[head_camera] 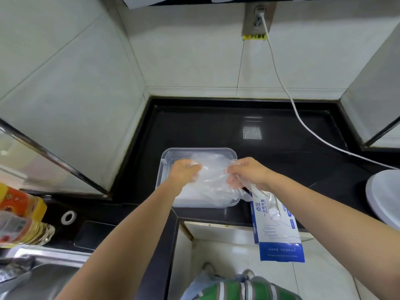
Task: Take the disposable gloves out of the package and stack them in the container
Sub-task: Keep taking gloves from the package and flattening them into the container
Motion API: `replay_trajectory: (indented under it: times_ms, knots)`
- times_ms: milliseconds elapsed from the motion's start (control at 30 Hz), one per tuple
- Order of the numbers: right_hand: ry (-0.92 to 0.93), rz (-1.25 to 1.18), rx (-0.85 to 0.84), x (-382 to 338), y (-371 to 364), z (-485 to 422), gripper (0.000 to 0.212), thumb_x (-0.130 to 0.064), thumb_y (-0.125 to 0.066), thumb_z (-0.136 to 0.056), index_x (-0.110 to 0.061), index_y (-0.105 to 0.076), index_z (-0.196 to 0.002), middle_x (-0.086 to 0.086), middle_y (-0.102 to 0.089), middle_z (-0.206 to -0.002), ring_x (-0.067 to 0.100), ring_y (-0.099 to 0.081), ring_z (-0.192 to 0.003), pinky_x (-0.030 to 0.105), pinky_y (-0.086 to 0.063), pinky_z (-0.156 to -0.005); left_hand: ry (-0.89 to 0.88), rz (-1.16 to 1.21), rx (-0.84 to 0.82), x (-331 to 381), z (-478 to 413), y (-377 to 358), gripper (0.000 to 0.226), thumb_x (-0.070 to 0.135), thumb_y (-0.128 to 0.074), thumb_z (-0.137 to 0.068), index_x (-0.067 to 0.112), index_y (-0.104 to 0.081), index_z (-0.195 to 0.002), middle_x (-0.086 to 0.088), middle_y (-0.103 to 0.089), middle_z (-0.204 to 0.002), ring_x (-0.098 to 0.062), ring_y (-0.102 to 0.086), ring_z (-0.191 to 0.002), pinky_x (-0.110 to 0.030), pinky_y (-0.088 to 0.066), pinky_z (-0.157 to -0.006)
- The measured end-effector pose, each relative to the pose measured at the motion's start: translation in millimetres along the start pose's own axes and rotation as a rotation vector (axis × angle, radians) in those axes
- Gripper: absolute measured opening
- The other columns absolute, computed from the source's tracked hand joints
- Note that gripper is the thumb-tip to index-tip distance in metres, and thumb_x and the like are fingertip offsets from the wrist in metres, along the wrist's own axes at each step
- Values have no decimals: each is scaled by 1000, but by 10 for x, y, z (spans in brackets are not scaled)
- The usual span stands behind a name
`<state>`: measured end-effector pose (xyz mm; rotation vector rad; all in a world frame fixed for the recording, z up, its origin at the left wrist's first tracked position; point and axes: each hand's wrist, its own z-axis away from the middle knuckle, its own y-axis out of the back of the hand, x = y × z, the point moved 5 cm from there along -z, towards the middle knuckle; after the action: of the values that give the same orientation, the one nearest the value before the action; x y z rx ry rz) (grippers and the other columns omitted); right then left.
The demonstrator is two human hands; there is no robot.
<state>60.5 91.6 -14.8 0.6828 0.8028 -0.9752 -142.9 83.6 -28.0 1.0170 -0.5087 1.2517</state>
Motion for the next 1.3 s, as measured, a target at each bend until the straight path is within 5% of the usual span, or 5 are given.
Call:
replay_trajectory:
  times_ms: [433, 567, 700, 1133, 1300]
  knots:
    - [-23, 129, 231, -161, 38, -341, 12, -11, -60, -93, -6, -62, -82, 9, -64, -66, 17, -61, -53, 28, -54, -55, -236, -391, 194, -48, -227, 225, 25, 25, -45, -101, 5, -58, -109, -8, -58, -83, -11, -51, -63, -19, -41, -55]
    - [309, 306, 579, -388, 149, -340, 23, -15, -63, -91, -16, -63, -114, 0, -57, -108, 14, -57, -100, 26, -46, -91, -295, -587, 251, -145, -227, 268, 29, 27, -37, -104, 9, -52, -123, -5, -59, -83, -13, -59, -69, -16, -44, -54]
    - [732, 372, 493, -678, -242, -148, 18, -1, -59, -88, -12, -70, -98, 0, -60, -95, 5, -55, -78, 14, -43, -72, -264, -796, 256, -198, -294, 203, 34, 22, -41, -103, 7, -43, -134, -11, -67, -103, -18, -68, -81, -23, -56, -62]
    - [10, 944, -103, 316, -858, -762, 66, -17, -60, -95, -26, -28, -152, 9, -45, -136, 26, -57, -114, 36, -48, -100, -510, -1146, 273, -142, -270, -52, 45, 11, -64, -88, 11, -44, -129, -11, -49, -127, -24, -51, -113, -30, -47, -96]
    - [-12, 854, -118, 359, -913, -812, 72, -23, -72, -86, -20, -34, -147, 9, -42, -131, 26, -57, -110, 35, -48, -96, -310, -1078, -165, -233, -372, -329, 50, 19, -63, -89, 8, -42, -133, -14, -50, -127, -31, -54, -115, -35, -45, -87]
